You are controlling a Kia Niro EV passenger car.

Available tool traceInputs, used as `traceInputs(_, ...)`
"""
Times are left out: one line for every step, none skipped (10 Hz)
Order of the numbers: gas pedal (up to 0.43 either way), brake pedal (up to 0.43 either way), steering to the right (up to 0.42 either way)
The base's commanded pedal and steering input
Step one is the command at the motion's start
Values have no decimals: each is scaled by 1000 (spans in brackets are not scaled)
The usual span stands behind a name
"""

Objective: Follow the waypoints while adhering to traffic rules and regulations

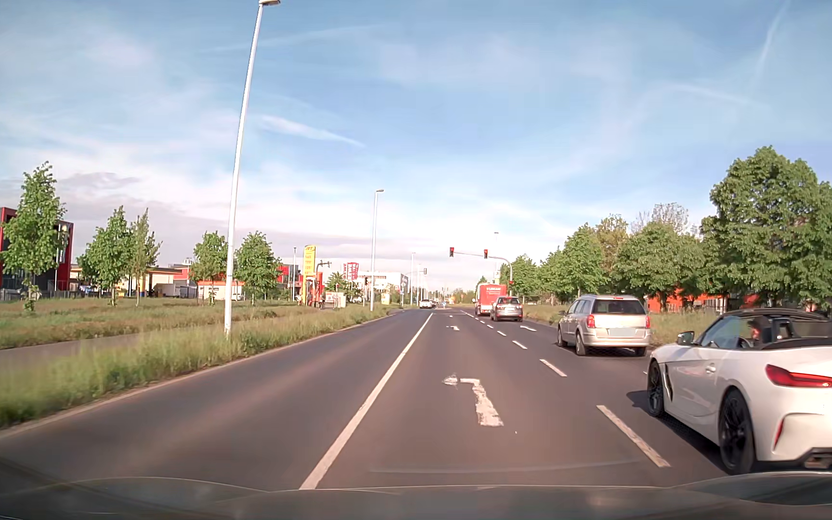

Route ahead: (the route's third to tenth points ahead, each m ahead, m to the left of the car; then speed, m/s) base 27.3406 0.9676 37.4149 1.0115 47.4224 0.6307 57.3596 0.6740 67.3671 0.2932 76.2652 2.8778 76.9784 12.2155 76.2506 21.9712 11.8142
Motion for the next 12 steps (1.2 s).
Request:
traceInputs(0, 0, 18)
traceInputs(0, 6, 17)
traceInputs(0, 24, 16)
traceInputs(0, 55, 13)
traceInputs(0, 79, 9)
traceInputs(0, 91, 5)
traceInputs(0, 128, 4)
traceInputs(0, 140, 0)
traceInputs(0, 152, -4)
traceInputs(0, 165, -12)
traceInputs(0, 177, -16)
traceInputs(0, 189, -18)
